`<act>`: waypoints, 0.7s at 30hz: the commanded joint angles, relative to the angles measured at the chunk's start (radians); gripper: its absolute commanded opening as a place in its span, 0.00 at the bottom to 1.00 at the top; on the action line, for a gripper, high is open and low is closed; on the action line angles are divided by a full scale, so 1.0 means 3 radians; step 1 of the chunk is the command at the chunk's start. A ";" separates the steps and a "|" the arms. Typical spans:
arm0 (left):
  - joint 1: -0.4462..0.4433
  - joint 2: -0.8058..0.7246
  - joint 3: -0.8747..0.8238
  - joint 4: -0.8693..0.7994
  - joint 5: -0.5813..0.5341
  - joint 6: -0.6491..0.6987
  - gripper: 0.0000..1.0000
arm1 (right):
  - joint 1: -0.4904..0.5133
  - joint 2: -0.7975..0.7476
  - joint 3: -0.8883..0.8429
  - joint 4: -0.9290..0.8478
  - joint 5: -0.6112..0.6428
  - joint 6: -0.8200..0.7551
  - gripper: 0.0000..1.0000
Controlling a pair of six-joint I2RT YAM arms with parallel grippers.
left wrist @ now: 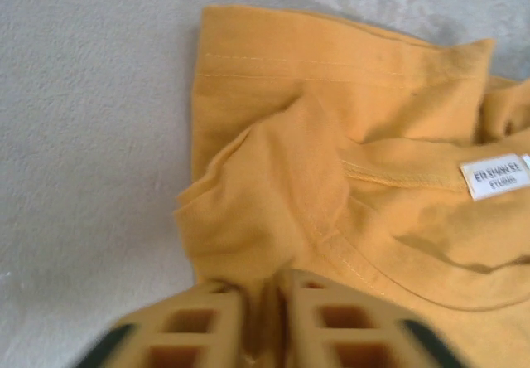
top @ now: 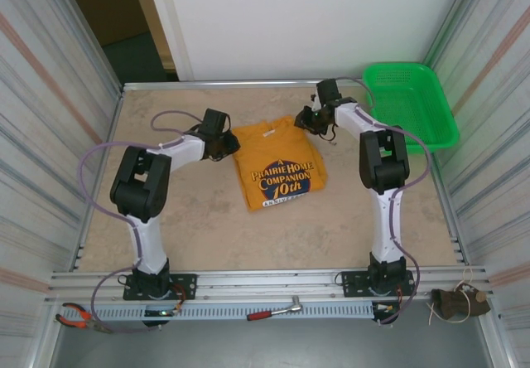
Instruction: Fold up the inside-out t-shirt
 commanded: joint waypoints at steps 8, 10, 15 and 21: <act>0.0081 -0.0510 0.0020 -0.0219 0.0002 0.0138 0.94 | -0.0073 -0.1290 -0.1198 0.0152 -0.0061 0.0052 0.52; -0.0037 -0.0709 -0.0047 -0.0234 0.0080 0.0054 0.95 | -0.0065 -0.1516 -0.1539 0.0289 -0.0141 0.0122 0.49; -0.0482 -0.0846 -0.0261 0.0092 0.0349 -0.0261 0.95 | -0.0019 -0.1674 -0.2044 0.0558 -0.0284 0.0297 0.40; -0.0802 -0.0581 -0.0603 0.0672 0.0568 -0.0604 0.94 | 0.0011 -0.1583 -0.2448 0.0912 -0.0354 0.0596 0.33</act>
